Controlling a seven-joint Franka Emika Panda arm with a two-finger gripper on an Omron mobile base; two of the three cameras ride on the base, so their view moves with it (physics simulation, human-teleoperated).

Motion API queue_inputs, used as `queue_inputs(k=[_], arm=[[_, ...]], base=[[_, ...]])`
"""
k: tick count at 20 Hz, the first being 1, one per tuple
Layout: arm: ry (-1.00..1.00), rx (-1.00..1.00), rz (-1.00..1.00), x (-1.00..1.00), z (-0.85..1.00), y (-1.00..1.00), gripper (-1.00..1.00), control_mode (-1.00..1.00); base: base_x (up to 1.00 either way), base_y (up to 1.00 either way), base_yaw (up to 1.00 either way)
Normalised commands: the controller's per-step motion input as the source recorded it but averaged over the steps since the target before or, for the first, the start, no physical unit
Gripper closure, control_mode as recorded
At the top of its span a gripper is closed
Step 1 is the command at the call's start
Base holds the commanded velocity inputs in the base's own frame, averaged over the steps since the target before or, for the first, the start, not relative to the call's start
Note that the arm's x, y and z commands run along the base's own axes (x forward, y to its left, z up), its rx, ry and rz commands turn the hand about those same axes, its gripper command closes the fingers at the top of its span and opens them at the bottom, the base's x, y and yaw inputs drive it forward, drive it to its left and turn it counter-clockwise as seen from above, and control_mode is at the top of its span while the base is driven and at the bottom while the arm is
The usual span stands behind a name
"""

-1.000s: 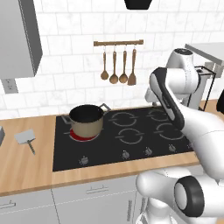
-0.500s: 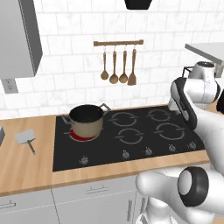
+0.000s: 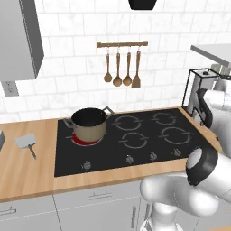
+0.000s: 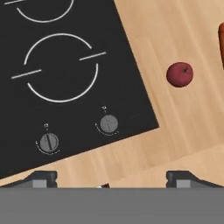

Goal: Put the carrot and tomato in the pot. Retrieve the spatula and lightly stir the vegetables in the pot.

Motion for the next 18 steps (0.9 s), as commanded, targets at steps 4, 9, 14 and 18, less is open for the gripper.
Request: queue_inputs(k=[4,9,14,18], arm=[[0.02,0.0,-0.1,0.06,-0.31,-0.88,-1.0,-1.0],[0.01,0.0,-0.06,0.19,-0.29,-0.68,-1.0,-1.0],[0.0,0.0,-0.04,0.35,-0.26,-0.46,-1.0,-1.0],[0.02,0.0,-0.03,0.31,-0.34,-0.37,-1.0,-1.0]], base=[[0.0,0.0,0.0],[0.0,0.0,0.0],[0.0,0.0,0.0],[0.0,0.0,0.0]])
